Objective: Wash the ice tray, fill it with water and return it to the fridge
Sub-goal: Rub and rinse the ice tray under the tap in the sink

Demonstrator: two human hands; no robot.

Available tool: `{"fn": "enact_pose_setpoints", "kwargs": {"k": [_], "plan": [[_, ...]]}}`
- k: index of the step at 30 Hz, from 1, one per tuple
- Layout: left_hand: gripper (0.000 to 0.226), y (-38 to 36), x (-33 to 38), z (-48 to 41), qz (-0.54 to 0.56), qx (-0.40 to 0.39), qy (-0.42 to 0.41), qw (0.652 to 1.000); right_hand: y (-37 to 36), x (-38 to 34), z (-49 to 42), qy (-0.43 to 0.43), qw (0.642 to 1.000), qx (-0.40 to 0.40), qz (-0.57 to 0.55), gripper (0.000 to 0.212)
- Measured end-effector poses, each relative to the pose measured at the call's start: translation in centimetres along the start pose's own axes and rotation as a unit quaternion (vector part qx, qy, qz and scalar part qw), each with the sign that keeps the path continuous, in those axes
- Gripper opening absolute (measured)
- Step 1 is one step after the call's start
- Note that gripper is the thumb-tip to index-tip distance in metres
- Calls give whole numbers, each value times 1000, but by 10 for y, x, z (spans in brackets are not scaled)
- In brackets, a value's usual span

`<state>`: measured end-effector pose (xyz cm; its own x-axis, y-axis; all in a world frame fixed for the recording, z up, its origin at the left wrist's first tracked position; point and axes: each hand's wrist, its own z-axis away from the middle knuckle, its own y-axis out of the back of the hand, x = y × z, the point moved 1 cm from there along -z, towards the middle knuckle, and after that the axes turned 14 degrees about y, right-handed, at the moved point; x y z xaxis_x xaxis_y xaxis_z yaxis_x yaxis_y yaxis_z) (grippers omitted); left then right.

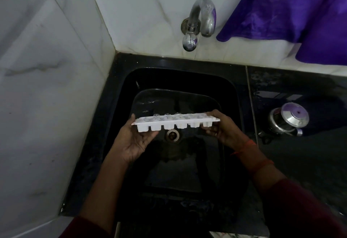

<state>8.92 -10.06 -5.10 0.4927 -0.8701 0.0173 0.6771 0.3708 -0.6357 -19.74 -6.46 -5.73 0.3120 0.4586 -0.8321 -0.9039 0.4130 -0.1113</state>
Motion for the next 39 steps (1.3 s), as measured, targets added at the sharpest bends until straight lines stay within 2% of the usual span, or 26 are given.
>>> {"fn": "enact_pose_setpoints", "kwargs": {"k": [2,7,11,16,19,22,28,31,33,35,37,39], "plan": [[68,2,1,-7,17,0,27,999,-1,2,-1,-26,999,11,-32,20],[75,0,2,-17,74,-16,74,994,-5,9,-7,-60,994,45,-81,34],[79,-3,5,-22,95,-19,93,991,-6,11,-9,-85,991,50,-95,35],[81,-8,10,-25,97,-12,102,990,-7,9,-14,-92,992,44,-77,31],[71,-8,13,-27,76,15,79,994,-4,3,-17,-87,994,32,-54,32],[64,-9,16,-25,23,50,55,997,-2,-8,-16,-77,997,2,-1,21],[49,-13,27,-22,-125,92,-8,988,-4,-24,-26,41,986,-45,157,40],[51,-23,29,-20,-145,78,-25,986,-3,-32,-28,66,971,-83,214,42],[52,-30,30,-20,-176,87,-75,978,-4,-38,-33,76,965,-86,236,37],[49,-35,30,-20,-195,109,-122,967,-9,-48,-40,131,934,-82,321,33],[46,-40,32,-20,-192,134,-148,961,-15,-65,-45,209,874,-66,433,36],[45,-42,34,-23,-182,152,-161,958,-26,-88,-48,267,855,-42,441,38]]}}
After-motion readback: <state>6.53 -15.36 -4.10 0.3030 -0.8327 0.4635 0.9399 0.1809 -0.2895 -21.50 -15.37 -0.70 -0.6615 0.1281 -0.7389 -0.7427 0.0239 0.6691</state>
